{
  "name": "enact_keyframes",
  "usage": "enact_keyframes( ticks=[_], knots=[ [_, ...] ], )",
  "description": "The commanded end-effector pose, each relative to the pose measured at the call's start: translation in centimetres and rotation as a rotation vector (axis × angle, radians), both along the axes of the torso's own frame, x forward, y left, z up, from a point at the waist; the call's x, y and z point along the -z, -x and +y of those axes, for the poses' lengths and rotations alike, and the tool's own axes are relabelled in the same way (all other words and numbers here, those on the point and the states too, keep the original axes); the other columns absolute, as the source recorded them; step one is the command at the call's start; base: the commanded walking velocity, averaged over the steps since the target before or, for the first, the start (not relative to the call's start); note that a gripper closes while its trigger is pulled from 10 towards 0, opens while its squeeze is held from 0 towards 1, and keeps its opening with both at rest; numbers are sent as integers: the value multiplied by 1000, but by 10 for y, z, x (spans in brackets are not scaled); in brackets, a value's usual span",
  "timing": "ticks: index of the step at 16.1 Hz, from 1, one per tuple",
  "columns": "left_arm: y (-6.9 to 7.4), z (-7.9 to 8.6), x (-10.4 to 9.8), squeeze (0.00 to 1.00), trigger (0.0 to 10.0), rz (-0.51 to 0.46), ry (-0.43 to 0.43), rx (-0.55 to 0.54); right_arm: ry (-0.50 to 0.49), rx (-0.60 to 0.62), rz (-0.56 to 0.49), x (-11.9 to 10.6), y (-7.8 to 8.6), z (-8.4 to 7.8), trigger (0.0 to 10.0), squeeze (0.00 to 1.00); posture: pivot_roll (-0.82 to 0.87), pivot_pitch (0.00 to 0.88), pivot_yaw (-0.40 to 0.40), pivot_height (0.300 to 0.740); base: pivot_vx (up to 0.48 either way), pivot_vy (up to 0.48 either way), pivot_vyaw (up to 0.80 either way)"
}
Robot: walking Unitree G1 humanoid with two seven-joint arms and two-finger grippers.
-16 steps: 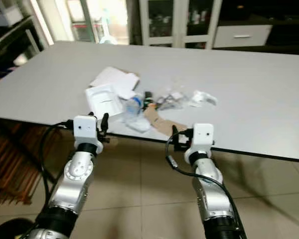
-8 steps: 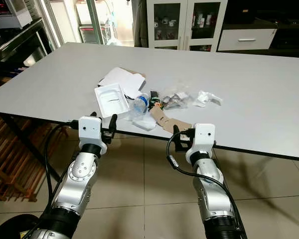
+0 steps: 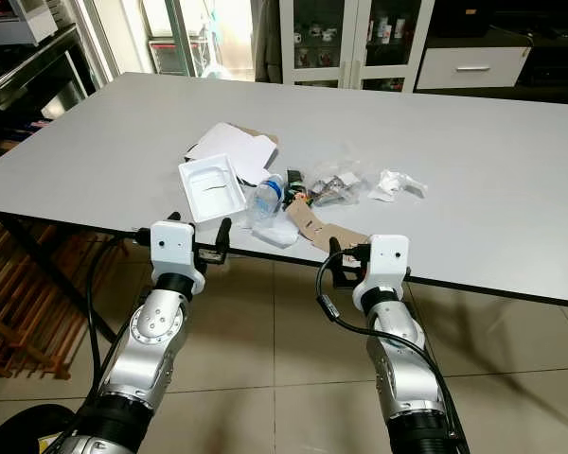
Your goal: Picking trash to rubbish bin
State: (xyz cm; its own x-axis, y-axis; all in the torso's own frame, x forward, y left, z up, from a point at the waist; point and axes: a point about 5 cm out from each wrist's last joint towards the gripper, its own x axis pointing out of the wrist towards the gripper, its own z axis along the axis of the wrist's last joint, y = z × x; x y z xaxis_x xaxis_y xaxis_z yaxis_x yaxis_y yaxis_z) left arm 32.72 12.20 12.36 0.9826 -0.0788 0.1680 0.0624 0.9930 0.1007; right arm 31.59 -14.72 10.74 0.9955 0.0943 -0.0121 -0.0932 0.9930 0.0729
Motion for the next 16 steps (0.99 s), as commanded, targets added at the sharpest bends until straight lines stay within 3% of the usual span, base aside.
enact_keyframes(
  ticks=[1,9,10,16],
  knots=[
    [0,0,0,1000,10000,3,1,11,-1,6,-5,-2,-2,0,10000,0,-72,81,47,740,0,0,0],
    [-2,1,-2,1000,10000,2,-8,-4,-8,1,-6,-1,-2,2,10000,0,-66,74,52,740,0,0,0],
    [-2,1,-2,0,10000,3,-13,-8,-8,1,-6,-2,-3,2,10000,0,-66,74,52,740,0,0,0],
    [-3,3,-3,0,10000,-3,4,-17,-9,-3,-8,-2,-3,3,10000,0,-68,62,56,740,0,0,0]
  ],
)
